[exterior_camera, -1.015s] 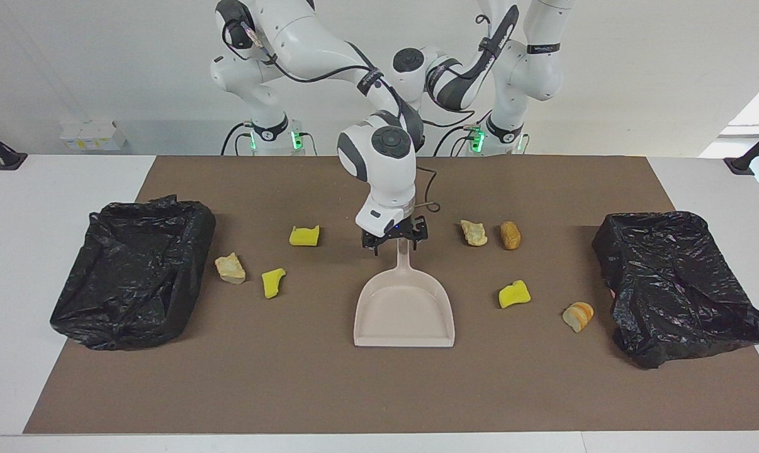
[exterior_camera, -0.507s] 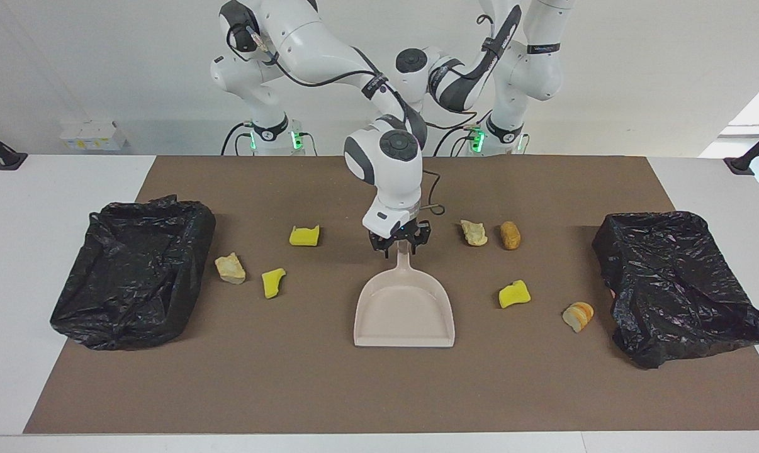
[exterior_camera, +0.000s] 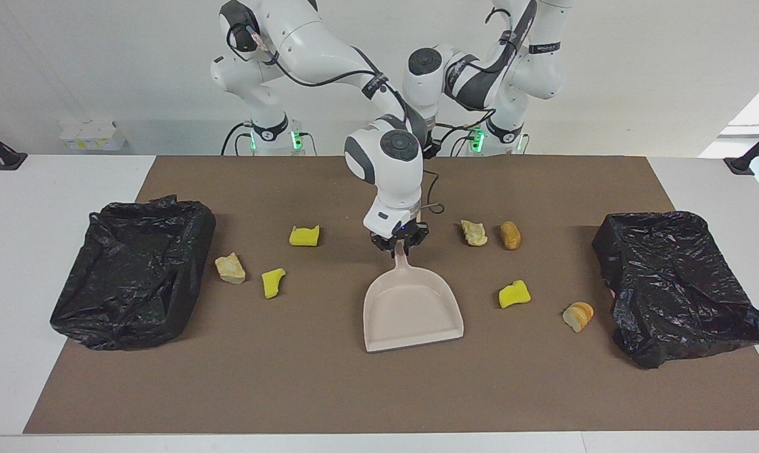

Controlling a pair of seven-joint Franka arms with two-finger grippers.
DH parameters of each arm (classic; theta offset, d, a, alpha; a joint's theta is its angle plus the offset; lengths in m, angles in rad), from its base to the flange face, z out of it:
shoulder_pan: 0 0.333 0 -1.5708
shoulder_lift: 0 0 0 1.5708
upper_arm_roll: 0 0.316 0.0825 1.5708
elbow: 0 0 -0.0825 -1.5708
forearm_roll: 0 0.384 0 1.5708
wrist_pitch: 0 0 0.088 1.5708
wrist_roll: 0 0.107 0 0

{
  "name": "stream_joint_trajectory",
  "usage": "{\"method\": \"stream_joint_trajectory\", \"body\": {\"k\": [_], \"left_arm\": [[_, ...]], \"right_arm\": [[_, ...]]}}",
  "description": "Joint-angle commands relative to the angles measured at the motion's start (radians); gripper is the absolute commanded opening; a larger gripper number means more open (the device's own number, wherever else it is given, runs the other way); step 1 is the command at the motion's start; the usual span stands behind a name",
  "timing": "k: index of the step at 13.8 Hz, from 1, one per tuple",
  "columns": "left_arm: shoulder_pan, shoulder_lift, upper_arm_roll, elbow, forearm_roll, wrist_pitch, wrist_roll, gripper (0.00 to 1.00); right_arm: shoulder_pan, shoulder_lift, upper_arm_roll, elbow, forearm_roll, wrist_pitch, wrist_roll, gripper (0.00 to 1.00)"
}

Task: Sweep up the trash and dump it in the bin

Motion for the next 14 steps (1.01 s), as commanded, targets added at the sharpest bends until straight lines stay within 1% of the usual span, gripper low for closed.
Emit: {"method": "stream_joint_trajectory", "body": {"k": [1, 2, 3, 5, 9, 11, 12, 13, 14], "left_arm": [[0.119, -0.021, -0.006, 0.023, 0.047, -0.039, 0.011, 0.00], [0.183, -0.021, -0.008, 0.055, 0.066, -0.074, 0.026, 0.00], [0.223, -0.021, -0.008, 0.082, 0.084, -0.117, 0.049, 0.00], [0.303, -0.020, -0.008, 0.099, 0.131, -0.179, 0.070, 0.00], [0.457, -0.017, -0.008, 0.086, 0.144, -0.174, 0.101, 0.00], [0.550, -0.015, -0.008, 0.064, 0.144, -0.156, 0.208, 0.00], [0.576, -0.023, -0.008, 0.047, 0.144, -0.160, 0.253, 0.00], [0.607, -0.035, -0.008, 0.027, 0.144, -0.159, 0.258, 0.00], [0.616, -0.037, -0.008, 0.011, 0.144, -0.159, 0.258, 0.00]], "right_arm": [[-0.023, -0.064, -0.004, -0.024, -0.006, -0.046, -0.128, 0.00], [-0.044, -0.083, -0.004, -0.026, -0.006, -0.068, -0.145, 0.00], [-0.058, -0.098, -0.002, -0.024, -0.004, -0.094, -0.172, 0.00], [-0.092, -0.133, -0.002, -0.024, 0.003, -0.166, -0.286, 0.00], [-0.149, -0.193, -0.004, -0.027, 0.005, -0.339, -0.558, 0.00], [-0.166, -0.212, -0.005, -0.030, 0.003, -0.443, -0.747, 0.00], [-0.166, -0.219, -0.005, -0.039, -0.006, -0.474, -0.822, 0.00], [-0.157, -0.232, -0.005, -0.055, -0.015, -0.487, -0.858, 0.00], [-0.149, -0.250, -0.005, -0.079, -0.023, -0.487, -0.877, 0.00]]}}
